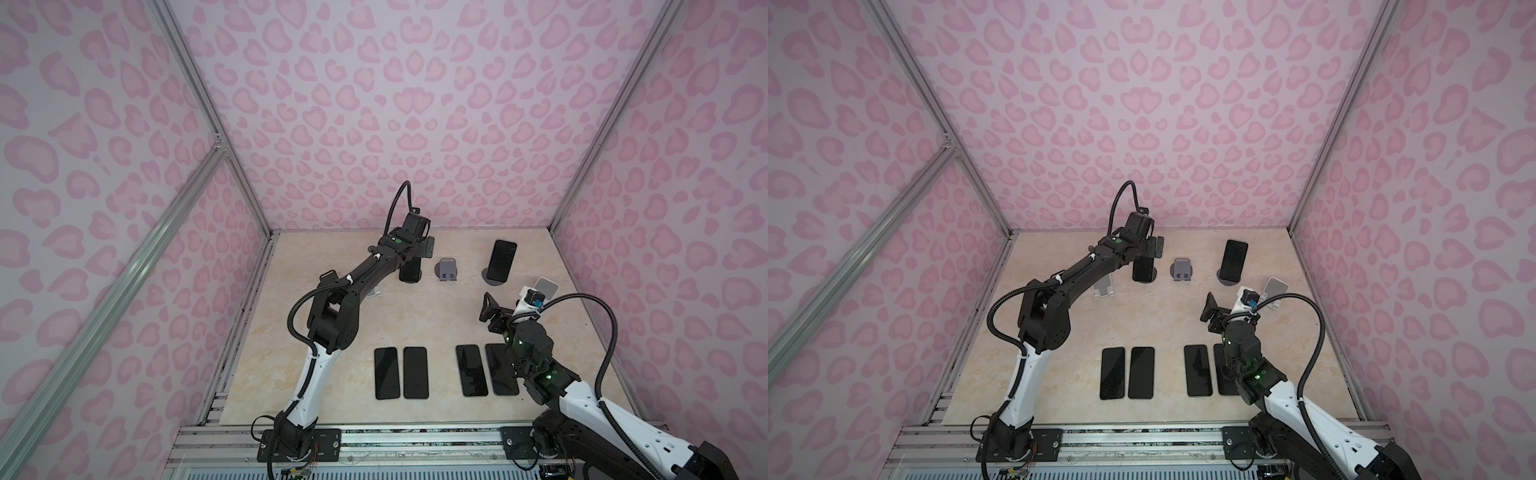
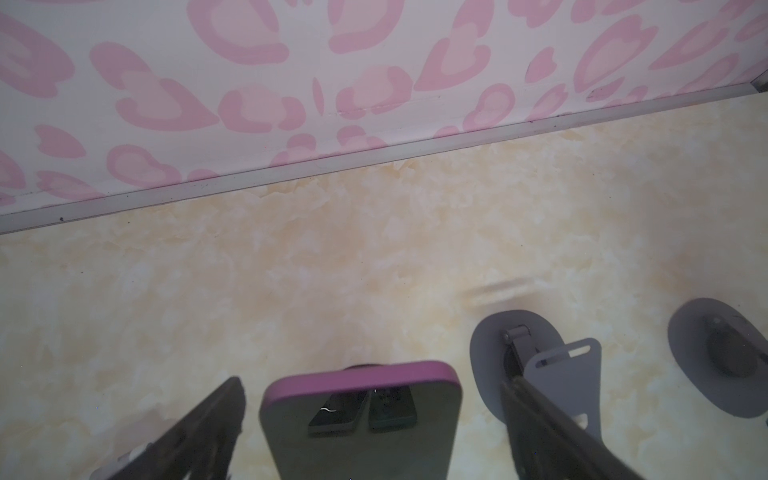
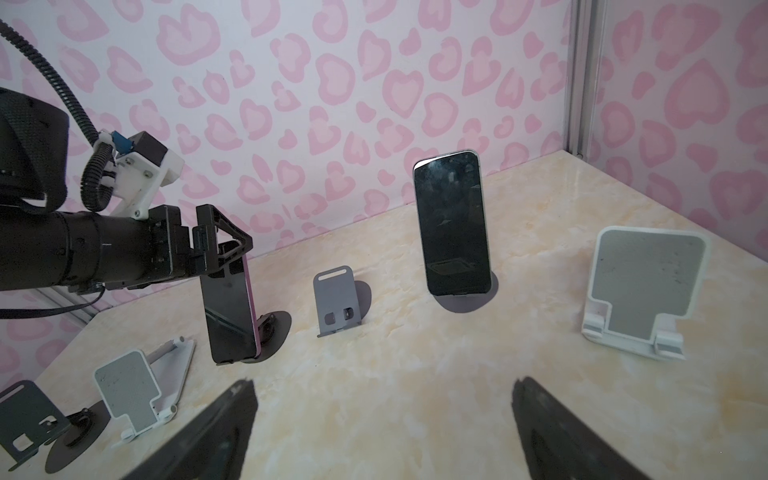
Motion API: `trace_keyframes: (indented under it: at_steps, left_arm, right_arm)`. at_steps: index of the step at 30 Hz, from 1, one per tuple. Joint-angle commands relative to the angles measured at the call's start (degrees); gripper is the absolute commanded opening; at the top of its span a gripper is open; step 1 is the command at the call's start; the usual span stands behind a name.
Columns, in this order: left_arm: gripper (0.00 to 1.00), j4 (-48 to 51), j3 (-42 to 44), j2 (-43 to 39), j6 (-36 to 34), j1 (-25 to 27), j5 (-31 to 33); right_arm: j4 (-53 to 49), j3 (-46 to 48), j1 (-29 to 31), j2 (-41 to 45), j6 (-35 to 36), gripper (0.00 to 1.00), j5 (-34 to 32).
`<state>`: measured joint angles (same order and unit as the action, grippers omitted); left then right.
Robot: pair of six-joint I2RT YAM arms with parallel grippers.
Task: Remove the phone from the phone stand
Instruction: 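Lower the left gripper and close it on the pink-edged phone's top edge, then lift the pink-edged phone up off its dark round stand with the left gripper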
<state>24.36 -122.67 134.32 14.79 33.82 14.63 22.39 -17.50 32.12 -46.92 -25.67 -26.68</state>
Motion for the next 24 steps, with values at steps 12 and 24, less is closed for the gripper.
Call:
trace_keyframes:
  at_steps: [12,24]
  left_arm:
    - [0.92,0.95,-2.13,2.92,-1.57,-0.59,0.39]
    - [0.85,1.00,-2.21,3.49,-2.66,-0.61,0.17]
  right_arm:
    - [0.47,-0.24,0.05,-0.46,0.80,0.98,0.51]
    - [0.31,-0.26,-0.02,-0.42,0.93,0.98,0.33]
